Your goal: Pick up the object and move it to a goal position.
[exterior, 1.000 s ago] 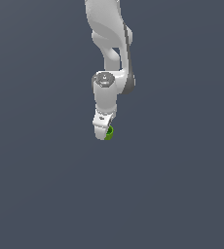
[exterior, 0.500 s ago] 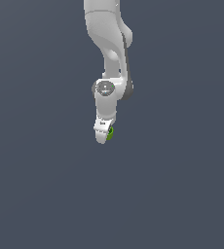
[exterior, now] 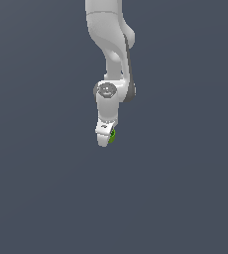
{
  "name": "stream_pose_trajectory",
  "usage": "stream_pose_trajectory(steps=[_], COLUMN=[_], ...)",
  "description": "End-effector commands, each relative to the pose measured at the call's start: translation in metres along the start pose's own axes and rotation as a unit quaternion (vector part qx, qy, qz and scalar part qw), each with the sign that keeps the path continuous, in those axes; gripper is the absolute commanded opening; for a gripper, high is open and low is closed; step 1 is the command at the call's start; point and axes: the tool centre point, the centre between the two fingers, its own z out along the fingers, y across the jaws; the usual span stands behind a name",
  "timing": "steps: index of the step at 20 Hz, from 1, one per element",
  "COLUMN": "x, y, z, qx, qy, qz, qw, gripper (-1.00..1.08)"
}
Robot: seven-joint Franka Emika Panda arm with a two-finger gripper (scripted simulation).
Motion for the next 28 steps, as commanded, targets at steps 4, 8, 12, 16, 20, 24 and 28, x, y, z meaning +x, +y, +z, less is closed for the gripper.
stream_pose_trajectory(steps=[4,8,12,16,20,24,28], x=[0.002,0.015,0.043,0.079,0.120,0.159,0.185], y=[0.000,0.001,0.004,0.009,0.014,0.020,0.025], z=[0.000,-0.004,-0.011,-0.020,-0.030,-0.039,-0.045], qx=[0.000,0.000,0.000,0.000,0.001,0.001,0.001], qy=[0.000,0.000,0.000,0.000,0.000,0.000,0.000], qz=[0.000,0.000,0.000,0.000,0.000,0.000,0.000], qw=[1.0000,1.0000,1.0000,1.0000,1.0000,1.0000,1.0000], gripper=[-1.00,-1.00,-1.00,-1.00,-1.00,-1.00,-1.00])
